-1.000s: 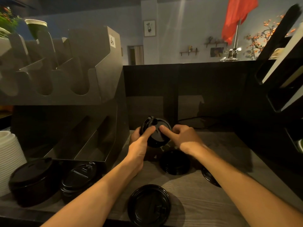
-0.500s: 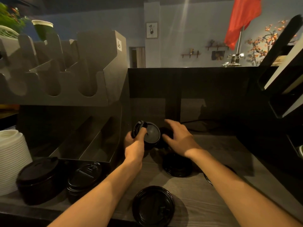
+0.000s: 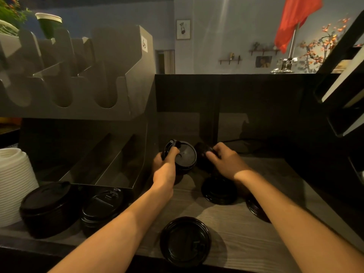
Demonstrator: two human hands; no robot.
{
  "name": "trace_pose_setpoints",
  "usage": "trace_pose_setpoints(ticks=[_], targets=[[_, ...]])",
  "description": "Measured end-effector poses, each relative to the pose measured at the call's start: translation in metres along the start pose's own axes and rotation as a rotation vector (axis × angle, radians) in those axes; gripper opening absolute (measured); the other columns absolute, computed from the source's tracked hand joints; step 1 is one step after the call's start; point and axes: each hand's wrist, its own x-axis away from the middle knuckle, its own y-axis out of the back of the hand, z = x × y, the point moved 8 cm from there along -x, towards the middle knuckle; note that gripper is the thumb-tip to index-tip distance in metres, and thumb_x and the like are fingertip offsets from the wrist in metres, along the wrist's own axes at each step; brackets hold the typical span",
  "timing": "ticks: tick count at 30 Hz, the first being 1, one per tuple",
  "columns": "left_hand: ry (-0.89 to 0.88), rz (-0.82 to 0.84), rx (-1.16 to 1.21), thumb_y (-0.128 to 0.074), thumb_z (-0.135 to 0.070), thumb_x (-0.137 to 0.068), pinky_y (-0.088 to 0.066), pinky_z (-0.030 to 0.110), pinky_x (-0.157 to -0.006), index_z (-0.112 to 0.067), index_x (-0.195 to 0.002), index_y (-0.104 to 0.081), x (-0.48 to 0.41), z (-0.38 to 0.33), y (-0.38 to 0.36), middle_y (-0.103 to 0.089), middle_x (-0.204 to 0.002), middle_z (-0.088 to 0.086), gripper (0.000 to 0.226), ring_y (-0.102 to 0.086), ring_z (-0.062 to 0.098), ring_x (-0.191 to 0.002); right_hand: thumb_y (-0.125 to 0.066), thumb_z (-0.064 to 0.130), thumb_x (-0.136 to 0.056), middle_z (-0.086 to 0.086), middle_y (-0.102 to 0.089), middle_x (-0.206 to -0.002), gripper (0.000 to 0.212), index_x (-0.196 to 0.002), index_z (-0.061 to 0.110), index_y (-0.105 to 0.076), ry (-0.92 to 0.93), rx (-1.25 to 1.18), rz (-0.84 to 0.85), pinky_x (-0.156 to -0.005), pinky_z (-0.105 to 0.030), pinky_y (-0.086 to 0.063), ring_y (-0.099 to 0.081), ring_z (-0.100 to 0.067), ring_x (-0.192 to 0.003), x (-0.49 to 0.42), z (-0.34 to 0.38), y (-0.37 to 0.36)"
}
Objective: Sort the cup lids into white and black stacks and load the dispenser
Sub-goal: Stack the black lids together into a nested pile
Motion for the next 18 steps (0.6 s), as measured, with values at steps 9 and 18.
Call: trace_pose_setpoints(ticks=[9, 18], targets=[[0.022, 0.079, 0.019, -0.071, -0.038, -0.089, -0.046, 0.049, -0.108, -0.023, -0.132, -0.056, 0.002, 0.002, -0.005, -0.065, -0.125, 0.007, 0.048, -0.059, 0.025, -0.117, -0.040, 0.029, -0.109, -0.013, -0.063, -0.130, 0.039, -0.130, 0.007, -0.063, -0.095, -0.211, -0.056, -0.095, -0.033, -0.043, -0.057, -0.027, -0.121, -0.011, -0.025, 0.021], [0.026, 0.129, -0.003, -0.069, -0.029, -0.094, -0.052, 0.032, -0.080, -0.030, -0.090, -0.057, 0.004, 0.000, -0.012, -0.067, -0.100, 0.002, 0.012, -0.063, 0.016, -0.095, -0.063, 0.030, -0.098, -0.009, -0.069, -0.113, 0.036, -0.128, 0.010, -0.063, -0.178, -0.306, 0.049, -0.072, -0.033, -0.056, -0.067, -0.023, -0.098, -0.008, -0.042, 0.009]])
